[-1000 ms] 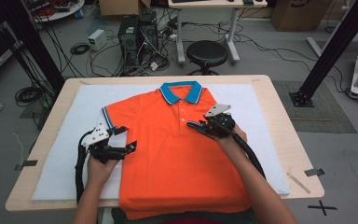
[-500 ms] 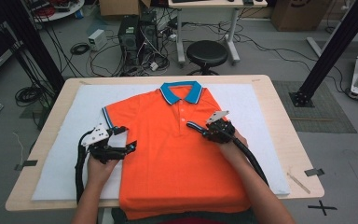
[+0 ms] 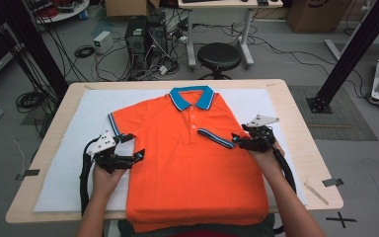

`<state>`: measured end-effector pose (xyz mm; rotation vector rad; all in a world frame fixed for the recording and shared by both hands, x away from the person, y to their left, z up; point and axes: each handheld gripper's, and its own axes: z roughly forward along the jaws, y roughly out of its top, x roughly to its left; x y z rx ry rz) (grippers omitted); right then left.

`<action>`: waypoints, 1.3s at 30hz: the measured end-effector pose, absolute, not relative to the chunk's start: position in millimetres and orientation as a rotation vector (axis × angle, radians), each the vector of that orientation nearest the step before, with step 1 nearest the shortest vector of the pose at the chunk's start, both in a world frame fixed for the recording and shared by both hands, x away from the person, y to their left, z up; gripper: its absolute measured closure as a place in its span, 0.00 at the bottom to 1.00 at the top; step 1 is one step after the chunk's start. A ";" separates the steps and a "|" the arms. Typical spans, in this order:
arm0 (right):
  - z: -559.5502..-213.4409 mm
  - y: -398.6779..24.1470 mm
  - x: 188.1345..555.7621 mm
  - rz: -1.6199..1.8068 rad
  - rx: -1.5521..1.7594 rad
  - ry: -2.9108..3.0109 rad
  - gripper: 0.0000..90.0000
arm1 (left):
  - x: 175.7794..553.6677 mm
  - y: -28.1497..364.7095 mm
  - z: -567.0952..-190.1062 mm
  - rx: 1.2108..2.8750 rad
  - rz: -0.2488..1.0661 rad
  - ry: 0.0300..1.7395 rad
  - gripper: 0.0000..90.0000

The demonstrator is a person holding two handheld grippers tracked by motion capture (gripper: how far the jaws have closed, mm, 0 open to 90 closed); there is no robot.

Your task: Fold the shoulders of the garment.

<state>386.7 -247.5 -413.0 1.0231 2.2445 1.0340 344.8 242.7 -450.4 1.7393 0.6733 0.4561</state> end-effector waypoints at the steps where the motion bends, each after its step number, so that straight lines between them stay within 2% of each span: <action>1: -414.0 -254.8 386.1 1.050 1.042 2.229 0.46 | 344.8 242.7 -450.5 1.739 0.458 0.675 0.20; 10: -432.3 -296.7 375.4 1.146 1.187 2.126 0.33 | 344.5 241.9 -450.3 1.746 0.463 0.675 0.20; 20: -447.8 -292.0 371.6 1.150 1.143 2.155 0.24 | 344.9 241.2 -450.4 1.749 0.462 0.682 0.20; 32: -448.1 -296.7 372.0 1.196 1.182 2.132 0.23 | 343.8 242.5 -448.7 1.751 0.473 0.708 0.20; 39: -448.2 -297.0 372.6 1.195 1.189 2.130 0.23 | 341.5 247.6 -426.6 1.742 0.489 0.731 0.20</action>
